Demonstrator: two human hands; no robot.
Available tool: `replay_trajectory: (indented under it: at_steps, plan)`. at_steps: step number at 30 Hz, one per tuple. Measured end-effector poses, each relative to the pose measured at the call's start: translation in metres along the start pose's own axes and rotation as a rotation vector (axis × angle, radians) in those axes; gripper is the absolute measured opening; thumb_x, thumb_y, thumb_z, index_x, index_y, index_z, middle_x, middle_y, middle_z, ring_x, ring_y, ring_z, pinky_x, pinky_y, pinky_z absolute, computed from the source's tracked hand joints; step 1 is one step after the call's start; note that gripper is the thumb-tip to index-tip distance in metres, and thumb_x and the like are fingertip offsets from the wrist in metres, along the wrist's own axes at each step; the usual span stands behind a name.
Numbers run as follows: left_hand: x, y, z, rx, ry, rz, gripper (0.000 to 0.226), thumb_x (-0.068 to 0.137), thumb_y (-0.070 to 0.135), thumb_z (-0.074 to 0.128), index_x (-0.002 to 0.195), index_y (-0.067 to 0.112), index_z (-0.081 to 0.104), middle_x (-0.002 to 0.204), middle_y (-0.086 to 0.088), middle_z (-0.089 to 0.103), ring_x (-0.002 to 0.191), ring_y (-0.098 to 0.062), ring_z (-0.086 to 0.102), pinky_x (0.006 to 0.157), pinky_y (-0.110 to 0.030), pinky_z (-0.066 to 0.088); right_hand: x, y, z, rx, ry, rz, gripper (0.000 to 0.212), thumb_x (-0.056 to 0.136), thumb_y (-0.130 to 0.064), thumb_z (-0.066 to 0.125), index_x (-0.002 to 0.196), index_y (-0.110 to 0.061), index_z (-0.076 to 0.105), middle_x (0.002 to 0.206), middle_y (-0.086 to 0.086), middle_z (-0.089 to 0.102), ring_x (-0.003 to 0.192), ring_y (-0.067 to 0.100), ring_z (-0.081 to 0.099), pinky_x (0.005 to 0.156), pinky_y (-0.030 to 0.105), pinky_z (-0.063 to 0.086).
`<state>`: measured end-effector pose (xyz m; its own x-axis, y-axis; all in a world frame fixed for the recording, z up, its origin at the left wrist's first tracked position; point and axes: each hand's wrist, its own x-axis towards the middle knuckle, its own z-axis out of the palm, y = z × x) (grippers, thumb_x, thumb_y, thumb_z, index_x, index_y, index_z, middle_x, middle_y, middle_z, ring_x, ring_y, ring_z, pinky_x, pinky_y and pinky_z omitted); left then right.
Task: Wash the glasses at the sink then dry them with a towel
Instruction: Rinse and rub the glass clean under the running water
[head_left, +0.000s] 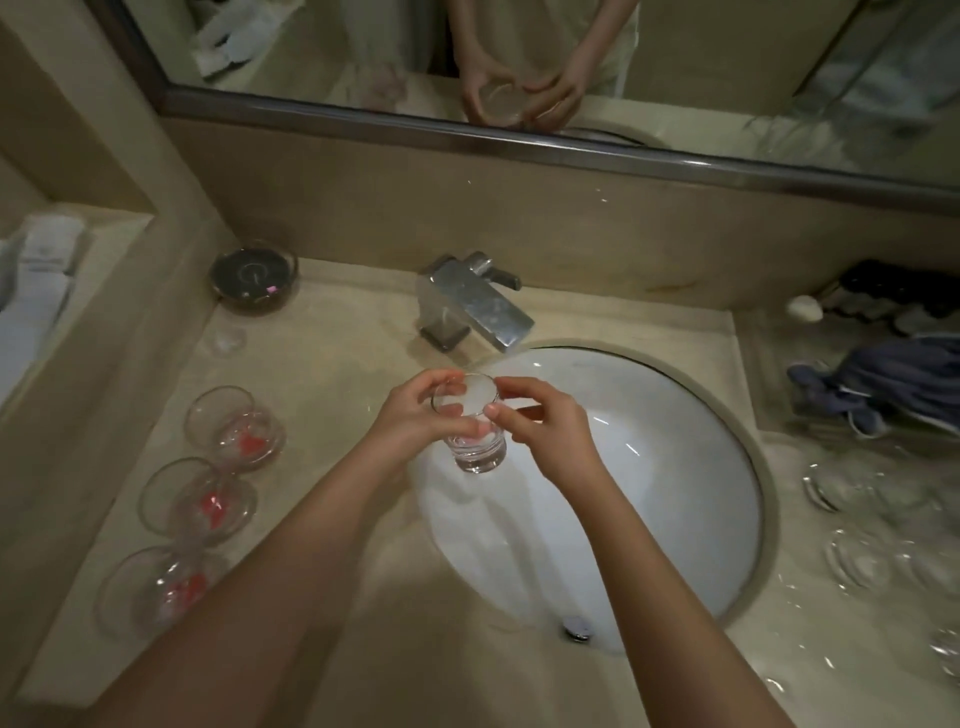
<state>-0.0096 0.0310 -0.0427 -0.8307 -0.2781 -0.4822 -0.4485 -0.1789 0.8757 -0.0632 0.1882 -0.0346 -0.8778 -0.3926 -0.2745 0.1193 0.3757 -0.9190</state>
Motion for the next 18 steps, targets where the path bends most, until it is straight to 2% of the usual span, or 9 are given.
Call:
replay_trajectory:
  at_steps: [2,5,8,12,15,18]
  plan:
    - [0.002,-0.003,0.012,0.015,0.007,-0.006,0.08,0.027,0.034,0.087,0.104,0.031,0.064,0.111,0.005,0.066,0.1,-0.015,0.067,0.085,-0.03,0.055,0.0,0.007,-0.011,0.01,-0.001,0.025,0.032,0.085,-0.022,0.072,0.116,-0.016,0.066,0.111,-0.005,0.066,0.092,0.018,0.065,0.074,0.023,0.051]
    - [0.005,-0.007,0.029,0.001,0.021,-0.025,0.081,0.028,0.035,0.086,0.106,0.03,0.064,0.112,0.005,0.065,0.1,-0.015,0.067,0.084,-0.032,0.055,0.002,0.013,-0.027,0.086,0.033,0.046,0.018,0.091,-0.023,0.065,0.106,-0.014,0.069,0.098,-0.007,0.069,0.088,0.016,0.067,0.07,0.024,0.054]
    - [0.011,-0.016,0.041,-0.055,0.038,-0.063,0.081,0.03,0.032,0.086,0.108,0.028,0.066,0.111,0.004,0.067,0.098,-0.017,0.068,0.083,-0.035,0.054,0.017,0.015,-0.038,0.276,0.188,0.098,0.016,0.096,-0.021,0.056,0.09,-0.014,0.069,0.089,0.001,0.07,0.078,0.016,0.066,0.063,0.023,0.051]
    - [0.015,-0.027,0.052,-0.117,0.047,-0.139,0.078,0.03,0.028,0.086,0.106,0.026,0.066,0.109,0.001,0.068,0.096,-0.017,0.067,0.085,-0.038,0.053,0.061,0.015,-0.044,0.367,0.41,0.178,0.021,0.094,-0.016,0.056,0.076,-0.02,0.065,0.072,0.0,0.062,0.069,0.016,0.058,0.085,0.041,0.054]
    - [0.014,-0.032,0.059,-0.095,0.062,-0.153,0.074,0.033,0.022,0.085,0.104,0.026,0.065,0.107,0.001,0.065,0.091,-0.013,0.065,0.081,-0.031,0.054,0.089,0.012,-0.038,0.369,0.338,0.187,0.01,0.094,-0.018,0.059,0.092,-0.015,0.068,0.077,-0.002,0.062,0.073,0.015,0.057,0.093,0.04,0.053]
    - [0.015,-0.035,0.061,-0.106,0.107,-0.16,0.071,0.038,0.02,0.085,0.106,0.027,0.063,0.111,0.001,0.064,0.092,-0.012,0.064,0.072,-0.023,0.051,0.112,0.001,-0.029,0.38,0.247,0.157,0.021,0.094,-0.018,0.061,0.112,-0.008,0.067,0.086,-0.005,0.062,0.08,0.015,0.057,0.088,0.033,0.052]
